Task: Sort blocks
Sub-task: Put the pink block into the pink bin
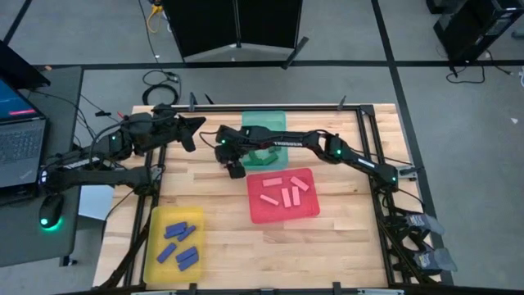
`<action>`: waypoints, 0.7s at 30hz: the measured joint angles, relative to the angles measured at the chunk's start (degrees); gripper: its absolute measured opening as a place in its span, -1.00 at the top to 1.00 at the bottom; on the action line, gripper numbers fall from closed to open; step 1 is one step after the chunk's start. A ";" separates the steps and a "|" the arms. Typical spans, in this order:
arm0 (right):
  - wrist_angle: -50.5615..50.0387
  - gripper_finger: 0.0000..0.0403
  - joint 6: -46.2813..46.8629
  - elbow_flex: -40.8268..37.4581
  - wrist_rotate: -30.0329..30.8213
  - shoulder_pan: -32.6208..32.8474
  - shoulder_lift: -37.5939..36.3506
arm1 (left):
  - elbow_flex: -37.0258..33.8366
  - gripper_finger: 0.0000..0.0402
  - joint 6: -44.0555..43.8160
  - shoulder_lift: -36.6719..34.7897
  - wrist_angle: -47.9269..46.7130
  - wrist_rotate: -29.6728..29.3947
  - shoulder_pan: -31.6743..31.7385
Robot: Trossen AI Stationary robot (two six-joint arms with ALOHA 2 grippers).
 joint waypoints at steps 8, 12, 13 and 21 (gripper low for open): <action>0.09 -0.28 0.09 0.14 -1.38 -0.76 2.19 | 0.02 0.94 0.00 0.00 0.77 0.00 0.00; -1.10 -0.27 0.27 0.20 -1.25 -0.76 3.52 | 0.04 0.94 0.00 0.00 0.87 0.00 0.00; -1.06 -0.27 0.23 0.20 -1.15 -0.73 3.55 | 0.04 0.94 0.00 0.02 0.87 0.00 0.00; -0.62 -0.12 0.10 0.30 -0.56 -0.50 4.31 | 0.05 0.94 0.02 0.04 0.81 0.01 0.01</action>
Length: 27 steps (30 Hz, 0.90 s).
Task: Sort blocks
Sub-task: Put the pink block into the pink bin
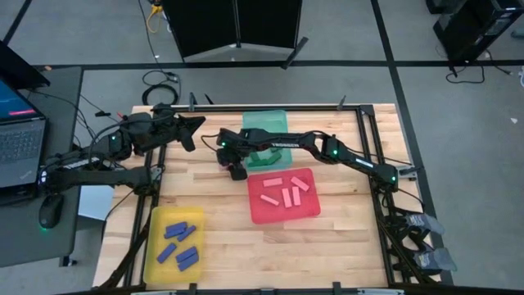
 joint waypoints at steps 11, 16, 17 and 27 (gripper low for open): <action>2.79 0.45 -0.22 -0.07 1.08 0.87 0.01 | 0.02 0.94 0.00 0.00 -0.02 0.06 0.01; 4.46 0.45 -0.28 0.71 1.95 0.85 -0.94 | 0.02 0.94 -1.47 0.00 0.11 0.08 -0.01; 4.75 0.45 -0.26 0.72 1.92 0.71 -1.58 | 0.02 0.94 -1.78 0.00 0.21 0.10 -0.01; -12.53 0.45 0.20 1.21 -2.46 0.65 -19.35 | 0.02 0.94 -2.16 -0.04 0.52 1.09 0.01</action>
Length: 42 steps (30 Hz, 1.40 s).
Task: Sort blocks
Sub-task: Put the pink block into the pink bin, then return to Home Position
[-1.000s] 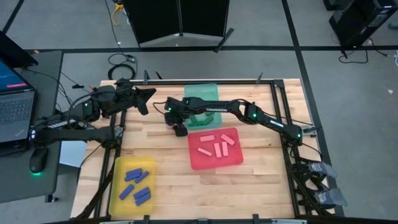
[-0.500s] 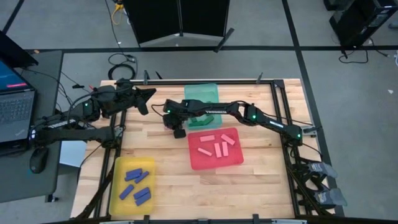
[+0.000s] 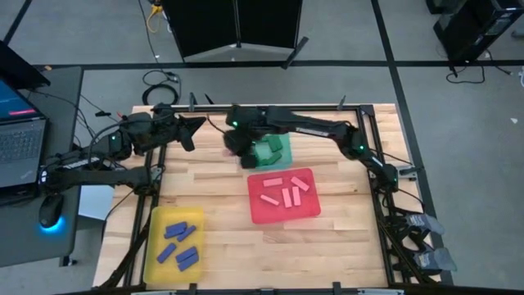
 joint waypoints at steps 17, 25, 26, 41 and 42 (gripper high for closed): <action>-9.03 0.45 18.32 -31.17 12.12 15.45 -18.43 | 0.00 0.94 0.94 0.00 -0.06 1.41 0.00; 0.04 -0.56 26.97 -43.69 15.46 17.97 -27.33 | 0.00 0.94 0.83 0.00 -0.17 3.87 0.00; 0.64 -0.66 28.57 -44.57 16.78 18.19 -28.36 | 0.00 0.94 1.32 0.00 -0.17 4.37 -0.01; 41.68 0.79 34.03 -82.74 27.24 25.22 -60.97 | -11.07 0.95 13.66 -2.95 5.63 14.52 -0.04; 43.94 0.90 33.17 -85.86 27.28 25.61 -62.82 | -13.59 0.95 14.18 -3.83 6.50 15.25 -0.04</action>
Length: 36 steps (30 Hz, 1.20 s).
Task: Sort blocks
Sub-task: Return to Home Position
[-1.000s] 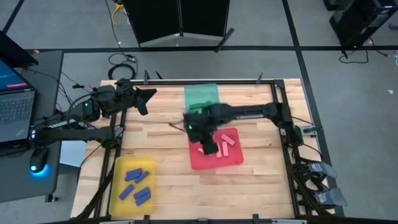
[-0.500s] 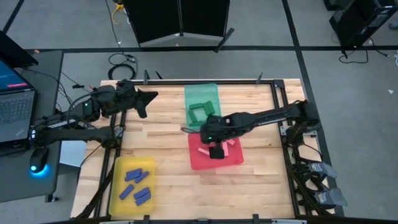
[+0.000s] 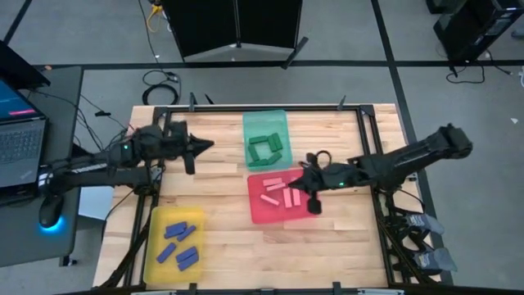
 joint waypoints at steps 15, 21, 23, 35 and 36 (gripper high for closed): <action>10.42 0.94 -6.97 -27.94 5.50 1.73 -38.01 | -23.61 0.95 4.54 -22.52 11.94 -6.14 -6.88; 9.28 0.96 -8.70 -34.54 -1.85 0.58 -52.40 | -29.59 0.95 6.06 -23.97 17.31 -12.88 -13.63; 8.36 0.96 -8.81 -36.45 -3.36 0.30 -56.36 | -30.61 0.95 6.29 -23.97 18.92 -12.93 -15.71; 4.42 0.96 -8.17 -44.71 -3.47 -0.16 -70.07 | -31.53 0.95 9.24 -23.96 18.26 -22.31 -27.20; 3.96 0.96 -8.21 -45.20 -3.47 -0.16 -70.07 | -31.54 0.95 9.32 -23.93 18.12 -22.95 -27.96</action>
